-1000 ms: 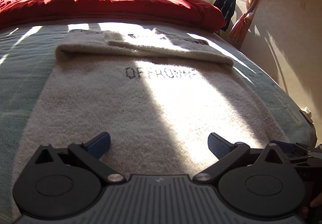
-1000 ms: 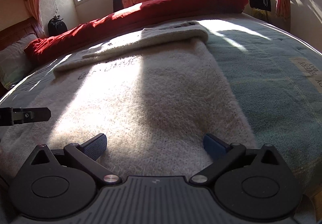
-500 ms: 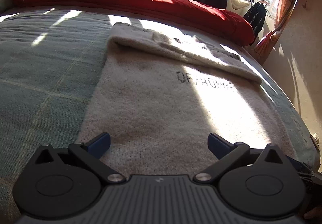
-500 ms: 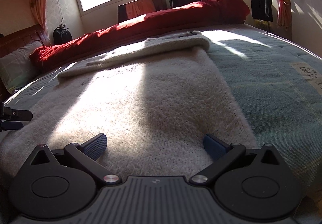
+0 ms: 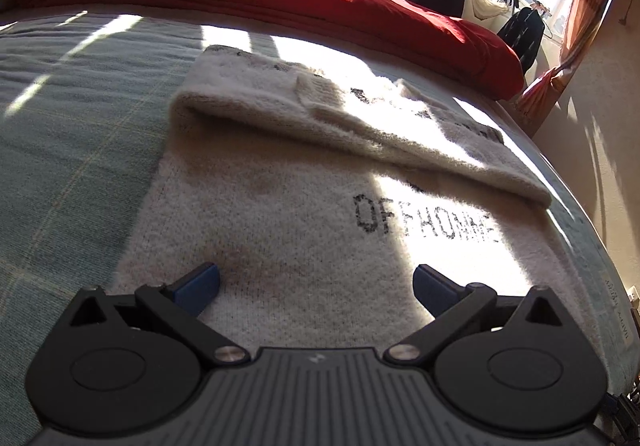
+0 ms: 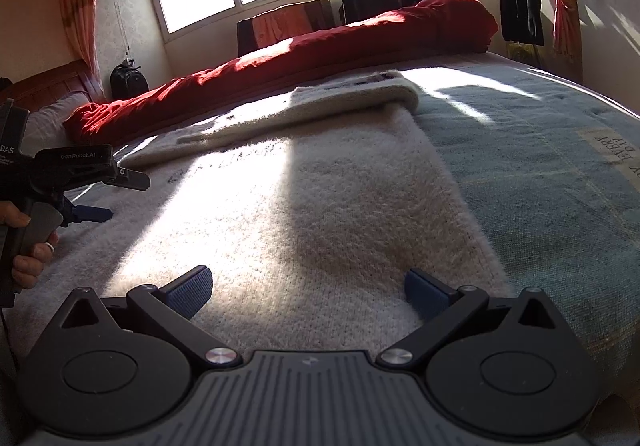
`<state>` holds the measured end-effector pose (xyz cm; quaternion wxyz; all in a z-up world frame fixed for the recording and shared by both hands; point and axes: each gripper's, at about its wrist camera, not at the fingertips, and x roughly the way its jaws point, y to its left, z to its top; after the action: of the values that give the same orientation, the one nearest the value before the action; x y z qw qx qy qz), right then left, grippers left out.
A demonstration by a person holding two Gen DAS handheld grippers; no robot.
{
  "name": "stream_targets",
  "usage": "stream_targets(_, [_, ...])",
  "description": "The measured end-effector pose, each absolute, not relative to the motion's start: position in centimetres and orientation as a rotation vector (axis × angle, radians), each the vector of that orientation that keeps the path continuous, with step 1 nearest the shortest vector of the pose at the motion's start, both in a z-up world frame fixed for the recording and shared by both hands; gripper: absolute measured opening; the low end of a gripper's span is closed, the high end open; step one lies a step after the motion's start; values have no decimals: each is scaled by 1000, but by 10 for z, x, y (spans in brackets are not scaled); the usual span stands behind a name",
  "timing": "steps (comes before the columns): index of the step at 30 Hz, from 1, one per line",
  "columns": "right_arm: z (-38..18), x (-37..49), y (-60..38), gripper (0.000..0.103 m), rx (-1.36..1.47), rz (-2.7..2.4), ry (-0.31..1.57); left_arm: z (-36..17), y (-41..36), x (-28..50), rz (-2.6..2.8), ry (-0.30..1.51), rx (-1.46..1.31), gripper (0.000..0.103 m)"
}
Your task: Fold clothes
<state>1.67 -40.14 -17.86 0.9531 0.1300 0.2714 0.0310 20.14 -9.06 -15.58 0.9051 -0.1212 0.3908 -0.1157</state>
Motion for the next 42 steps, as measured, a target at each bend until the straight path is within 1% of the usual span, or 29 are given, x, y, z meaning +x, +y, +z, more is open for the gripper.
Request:
stream_targets(3, [-179,17,-403,103,278,67,546,-157,-77,198,-204,801,-254,102])
stream_targets(10, [-179,18,-403,103,276,69,543,-138,-95,226,-272,820,-251,102])
stream_targets(14, [-180,18,-404,103,286,74,541,-150,-104,245,-249,842,-254,102])
stream_targets(19, [-180,18,-404,103,286,76,541,-156,-90,238,-206,830,-217,102])
stream_targets(24, [-181,19,-405,103,287,78,542,-141,-80,244,-206,832,-220,102])
stream_targets(29, [-182,20,-402,103,266,73,545,-131,-96,272,-251,802,-220,102])
stream_targets(34, [-182,21,-400,103,252,67,548,-154,-99,286,-198,881,-187,102])
stream_targets(35, [-182,22,-400,103,250,66,549,-157,-98,281,-206,870,-157,102])
stream_targets(39, [-182,21,-400,103,247,67,549,-140,-101,277,-239,839,-106,102])
stream_targets(42, [-182,20,-401,103,251,69,549,-120,-108,291,-263,788,-97,102])
